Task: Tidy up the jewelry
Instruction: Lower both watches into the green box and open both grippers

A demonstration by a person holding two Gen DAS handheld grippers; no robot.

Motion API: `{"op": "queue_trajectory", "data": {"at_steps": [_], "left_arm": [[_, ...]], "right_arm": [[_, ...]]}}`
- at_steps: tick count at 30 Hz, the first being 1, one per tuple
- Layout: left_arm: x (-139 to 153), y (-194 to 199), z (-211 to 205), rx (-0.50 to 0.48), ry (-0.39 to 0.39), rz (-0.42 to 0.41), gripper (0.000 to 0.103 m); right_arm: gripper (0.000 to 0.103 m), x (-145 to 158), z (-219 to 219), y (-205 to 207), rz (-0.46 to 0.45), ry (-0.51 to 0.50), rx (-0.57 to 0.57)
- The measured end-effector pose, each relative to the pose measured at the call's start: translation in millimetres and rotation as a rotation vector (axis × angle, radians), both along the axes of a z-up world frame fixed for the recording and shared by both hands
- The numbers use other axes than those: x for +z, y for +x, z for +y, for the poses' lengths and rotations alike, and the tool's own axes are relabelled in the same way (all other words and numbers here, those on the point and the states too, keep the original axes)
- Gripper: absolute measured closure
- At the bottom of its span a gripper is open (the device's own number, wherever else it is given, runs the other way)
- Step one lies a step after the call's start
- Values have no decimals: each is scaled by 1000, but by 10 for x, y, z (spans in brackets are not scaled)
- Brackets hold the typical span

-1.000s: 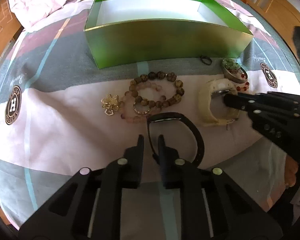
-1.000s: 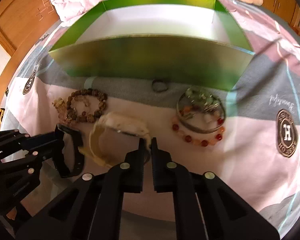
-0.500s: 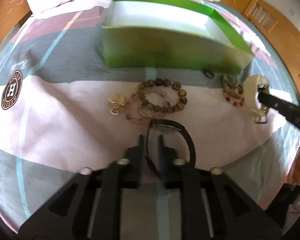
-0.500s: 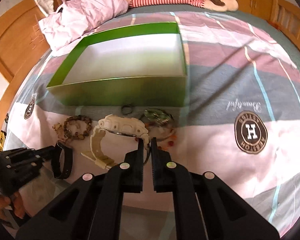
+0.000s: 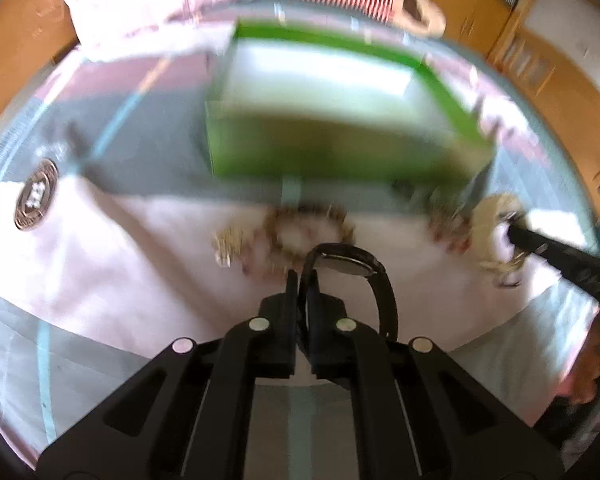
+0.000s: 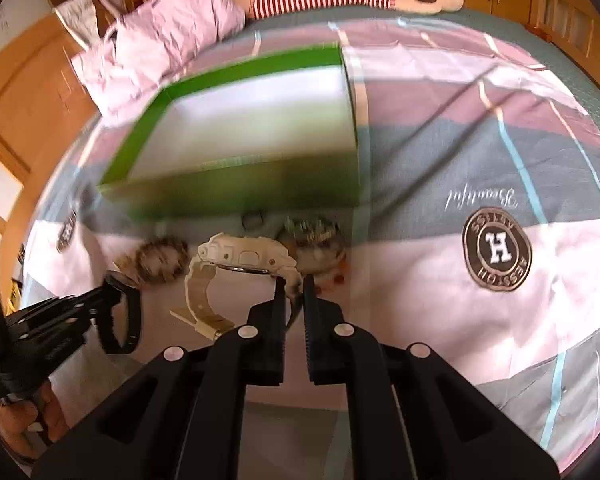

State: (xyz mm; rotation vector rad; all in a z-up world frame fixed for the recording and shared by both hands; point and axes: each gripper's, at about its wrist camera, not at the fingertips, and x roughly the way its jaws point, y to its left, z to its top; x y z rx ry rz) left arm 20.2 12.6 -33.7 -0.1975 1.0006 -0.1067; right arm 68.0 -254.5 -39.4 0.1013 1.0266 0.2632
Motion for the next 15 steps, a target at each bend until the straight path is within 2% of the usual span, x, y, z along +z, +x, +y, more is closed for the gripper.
{"op": "queue_trajectory", "data": {"at_steps": [2, 6, 9, 12, 15], "left_arm": [[234, -27, 51, 14, -31, -77, 99], [730, 91, 48, 35, -28, -255, 99], [851, 364, 40, 56, -31, -280, 99], [721, 708, -25, 57, -37, -244, 99], [548, 924, -6, 66, -35, -200, 99]], "right_arm": [[95, 105, -7, -19, -46, -1, -12], [95, 345, 46, 92, -142, 67, -17], [95, 430, 146, 234, -236, 77, -6], [95, 357, 205, 502, -225, 92, -15], [95, 274, 238, 727, -232, 35, -15]]}}
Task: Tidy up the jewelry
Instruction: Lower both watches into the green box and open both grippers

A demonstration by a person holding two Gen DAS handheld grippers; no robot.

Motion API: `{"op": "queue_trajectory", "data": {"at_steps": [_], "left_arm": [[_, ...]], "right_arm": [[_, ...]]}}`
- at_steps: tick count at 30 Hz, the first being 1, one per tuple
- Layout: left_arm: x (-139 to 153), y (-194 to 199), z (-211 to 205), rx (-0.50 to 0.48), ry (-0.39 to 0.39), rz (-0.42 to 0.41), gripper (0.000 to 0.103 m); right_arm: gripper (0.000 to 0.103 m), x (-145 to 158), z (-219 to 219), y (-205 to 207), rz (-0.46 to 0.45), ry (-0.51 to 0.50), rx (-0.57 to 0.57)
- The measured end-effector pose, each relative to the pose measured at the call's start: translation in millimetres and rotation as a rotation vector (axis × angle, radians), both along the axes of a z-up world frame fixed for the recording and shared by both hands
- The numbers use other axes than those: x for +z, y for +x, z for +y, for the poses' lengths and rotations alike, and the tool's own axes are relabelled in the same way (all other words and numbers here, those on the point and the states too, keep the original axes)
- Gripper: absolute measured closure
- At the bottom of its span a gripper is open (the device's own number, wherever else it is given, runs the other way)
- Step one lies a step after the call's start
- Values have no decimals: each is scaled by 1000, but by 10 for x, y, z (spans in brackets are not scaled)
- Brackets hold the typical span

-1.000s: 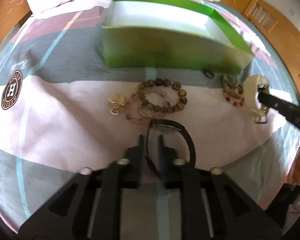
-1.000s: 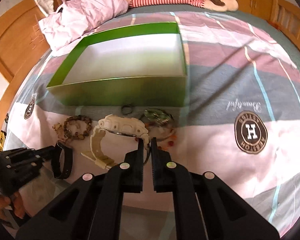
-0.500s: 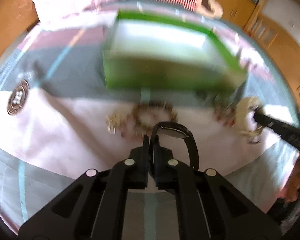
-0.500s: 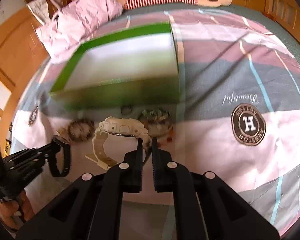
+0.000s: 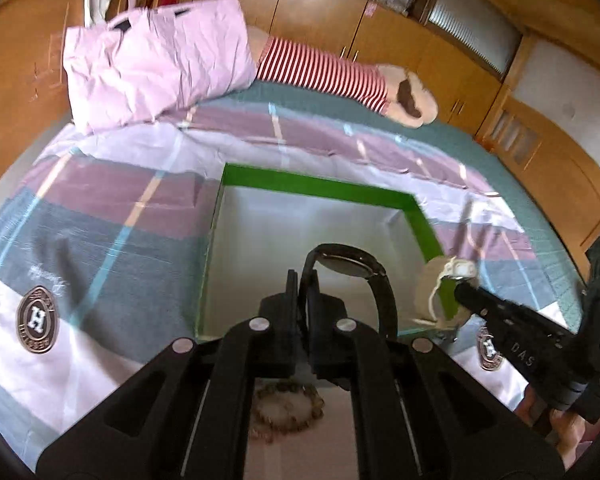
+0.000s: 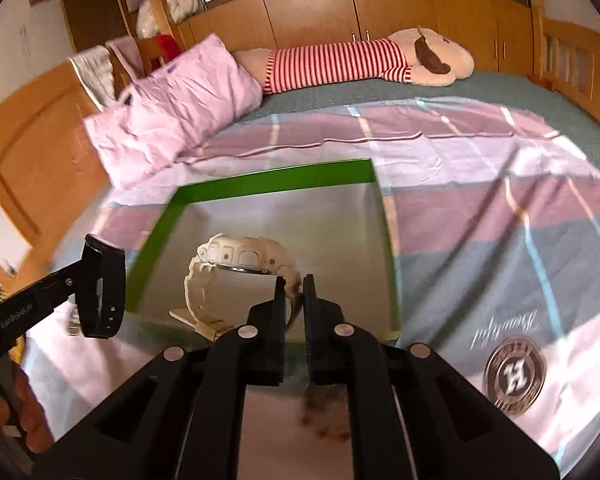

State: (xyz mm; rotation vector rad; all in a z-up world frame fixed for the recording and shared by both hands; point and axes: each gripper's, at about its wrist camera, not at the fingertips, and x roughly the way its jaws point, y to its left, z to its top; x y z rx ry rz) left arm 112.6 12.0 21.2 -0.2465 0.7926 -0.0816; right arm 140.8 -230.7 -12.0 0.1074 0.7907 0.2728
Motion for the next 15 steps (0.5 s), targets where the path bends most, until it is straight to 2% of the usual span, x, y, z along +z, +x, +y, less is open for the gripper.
{"op": "queue_trajectory", "data": {"at_steps": [3, 7, 8, 9, 10, 11, 13, 15], "left_arm": [[-103, 114, 98, 11, -24, 10, 99], [-138, 264, 104, 5, -13, 7, 97], [-148, 275, 115, 15, -20, 14, 92], [-154, 258, 141, 28, -32, 15, 77], [-142, 230, 170, 40, -47, 13, 58], [-105, 184, 177, 44, -52, 4, 53], [-13, 82, 169, 33, -26, -13, 52], [68, -118, 158, 27, 12, -11, 51]], "right_arm": [[95, -104, -98, 145, 24, 22, -26], [94, -186, -156, 278, 43, 36, -41], [86, -184, -149, 292, 46, 36, -40], [78, -176, -151, 296, 49, 45, -41], [54, -147, -154, 287, 49, 55, -47], [36, -94, -173, 249, 38, 73, -60], [35, 41, -209, 149, -2, 104, -70], [35, 183, -205, 31, 11, 89, -43]]}}
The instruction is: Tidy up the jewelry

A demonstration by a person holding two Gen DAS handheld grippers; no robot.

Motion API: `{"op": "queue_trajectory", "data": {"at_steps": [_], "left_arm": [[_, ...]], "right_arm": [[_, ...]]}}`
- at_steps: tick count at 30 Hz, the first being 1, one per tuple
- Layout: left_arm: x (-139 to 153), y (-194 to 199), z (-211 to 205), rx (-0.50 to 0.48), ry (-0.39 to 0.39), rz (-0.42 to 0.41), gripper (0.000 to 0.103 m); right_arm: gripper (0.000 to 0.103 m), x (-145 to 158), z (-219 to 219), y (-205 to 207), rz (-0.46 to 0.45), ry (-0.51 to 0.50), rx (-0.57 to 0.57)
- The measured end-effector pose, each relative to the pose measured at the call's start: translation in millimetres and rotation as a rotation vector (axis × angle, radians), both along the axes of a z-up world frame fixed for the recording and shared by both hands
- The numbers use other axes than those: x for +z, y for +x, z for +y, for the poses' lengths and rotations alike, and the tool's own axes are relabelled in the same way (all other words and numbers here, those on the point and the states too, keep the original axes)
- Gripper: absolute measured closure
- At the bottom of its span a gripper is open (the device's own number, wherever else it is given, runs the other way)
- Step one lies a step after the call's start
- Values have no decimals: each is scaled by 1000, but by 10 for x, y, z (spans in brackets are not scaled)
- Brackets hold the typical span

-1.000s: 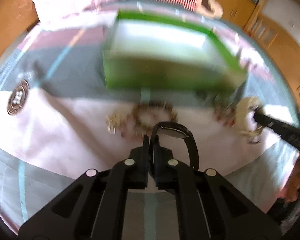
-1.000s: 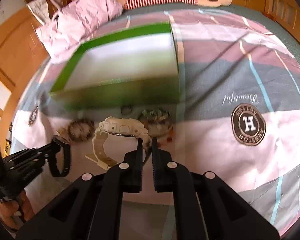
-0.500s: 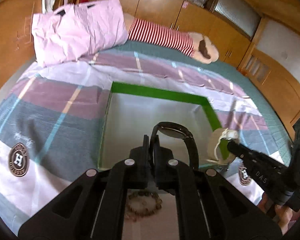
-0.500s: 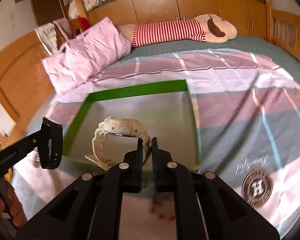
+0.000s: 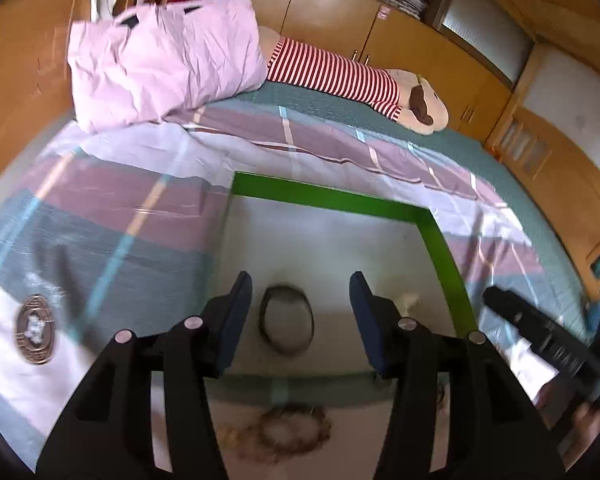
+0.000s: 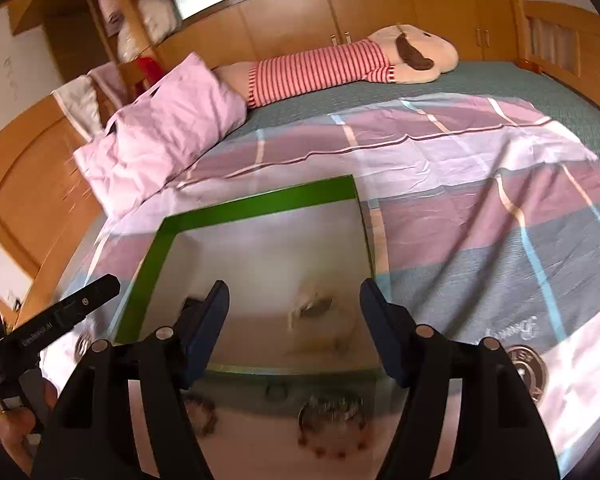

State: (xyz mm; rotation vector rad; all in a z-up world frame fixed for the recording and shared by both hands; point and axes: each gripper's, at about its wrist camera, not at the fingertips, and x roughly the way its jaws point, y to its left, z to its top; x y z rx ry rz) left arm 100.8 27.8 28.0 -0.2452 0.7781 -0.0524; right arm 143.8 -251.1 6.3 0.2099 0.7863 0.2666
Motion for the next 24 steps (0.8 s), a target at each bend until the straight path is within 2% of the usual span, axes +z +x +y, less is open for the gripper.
{"op": "queue_trajectory", "data": {"at_steps": [3, 6, 8, 11, 13, 16, 17, 19, 20, 24], "left_arm": [[-68, -279, 34, 3, -13, 64, 47], [-298, -460, 37, 0, -12, 147, 47], [-501, -504, 53, 24, -2, 230, 47], [-616, -475, 105, 33, -53, 271, 47], [-630, -457, 103, 43, -31, 278, 44], [-663, -437, 56, 27, -18, 290, 38], [-678, -423, 31, 20, -6, 297, 38], [-717, -402, 10, 14, 6, 314, 38], [-740, -386, 7, 12, 8, 326, 38], [-817, -346, 39, 29, 4, 367, 35]], "right_arm": [[35, 32, -77, -250, 48, -28, 13], [55, -179, -138, -320, 172, -54, 17], [74, -436, -172, -270, 255, -75, 6], [76, -834, -221, -186, 396, -76, -27], [76, -1002, -249, -138, 453, -62, -48], [75, -1097, -211, -107, 465, -74, -47], [80, -1101, -189, -107, 464, -79, -39], [94, -1066, -127, -140, 447, -111, -31], [98, -1027, -99, -170, 439, -119, -16], [99, -839, -104, -309, 437, -43, 52]]}}
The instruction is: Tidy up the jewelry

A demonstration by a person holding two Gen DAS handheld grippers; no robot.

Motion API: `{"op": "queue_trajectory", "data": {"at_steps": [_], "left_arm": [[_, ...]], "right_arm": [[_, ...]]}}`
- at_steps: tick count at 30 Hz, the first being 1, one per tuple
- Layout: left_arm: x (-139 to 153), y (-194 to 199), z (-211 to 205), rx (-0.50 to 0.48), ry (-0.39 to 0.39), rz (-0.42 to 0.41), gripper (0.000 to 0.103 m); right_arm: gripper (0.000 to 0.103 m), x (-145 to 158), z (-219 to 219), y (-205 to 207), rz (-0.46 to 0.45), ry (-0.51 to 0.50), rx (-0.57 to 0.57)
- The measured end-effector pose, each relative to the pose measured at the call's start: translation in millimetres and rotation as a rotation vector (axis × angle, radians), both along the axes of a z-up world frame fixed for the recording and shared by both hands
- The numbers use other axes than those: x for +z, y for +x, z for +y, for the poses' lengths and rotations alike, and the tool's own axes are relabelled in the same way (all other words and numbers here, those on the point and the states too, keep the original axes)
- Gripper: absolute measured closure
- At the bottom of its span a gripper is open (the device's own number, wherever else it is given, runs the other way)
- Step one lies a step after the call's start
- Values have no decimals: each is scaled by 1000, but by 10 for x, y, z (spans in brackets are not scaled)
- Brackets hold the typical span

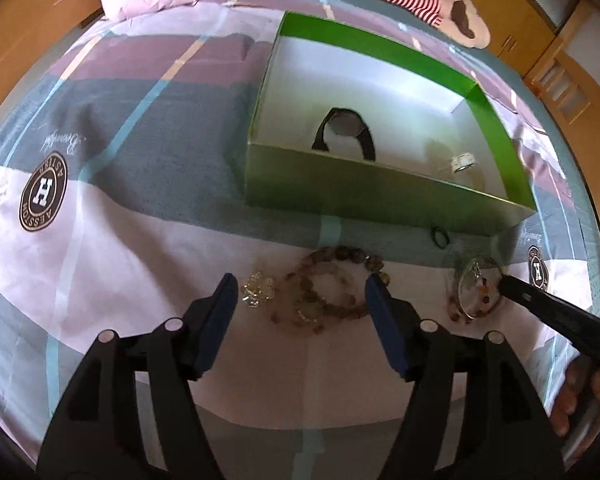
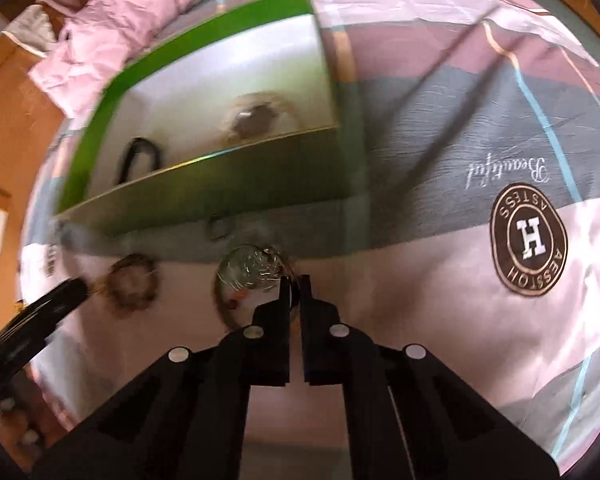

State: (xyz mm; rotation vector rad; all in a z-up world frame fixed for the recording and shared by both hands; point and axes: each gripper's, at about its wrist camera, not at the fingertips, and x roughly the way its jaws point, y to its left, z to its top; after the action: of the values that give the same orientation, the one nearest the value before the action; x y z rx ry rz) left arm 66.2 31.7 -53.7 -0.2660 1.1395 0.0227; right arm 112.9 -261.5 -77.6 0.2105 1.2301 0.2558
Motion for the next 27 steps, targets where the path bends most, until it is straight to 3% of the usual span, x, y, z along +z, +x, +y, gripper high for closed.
{"op": "queue_trajectory", "data": {"at_steps": [5, 13, 15, 16, 17, 18, 22, 27], "left_arm": [[-33, -5, -4, 1, 11, 17, 33], [-143, -57, -42, -1, 31, 52, 32], [-119, -57, -26, 4, 29, 44, 29], [-113, -57, -22, 5, 28, 41, 28], [-112, -52, -23, 5, 28, 40, 27], [-120, -49, -30, 2, 28, 43, 27], [-170, -42, -59, -5, 38, 58, 27], [-251, -4, -80, 5, 49, 66, 27]], "right_arm": [[99, 155, -11, -188, -17, 55, 62], [98, -142, 333, -344, 127, 6, 251], [92, -99, 296, -271, 82, -21, 197], [81, -56, 247, -239, 38, -21, 163], [62, -14, 201, -209, 0, -22, 130], [55, 23, 164, -160, -41, -18, 91], [52, 18, 216, -2, -113, -39, 33], [53, -100, 544, 56, -142, -137, 100]]}}
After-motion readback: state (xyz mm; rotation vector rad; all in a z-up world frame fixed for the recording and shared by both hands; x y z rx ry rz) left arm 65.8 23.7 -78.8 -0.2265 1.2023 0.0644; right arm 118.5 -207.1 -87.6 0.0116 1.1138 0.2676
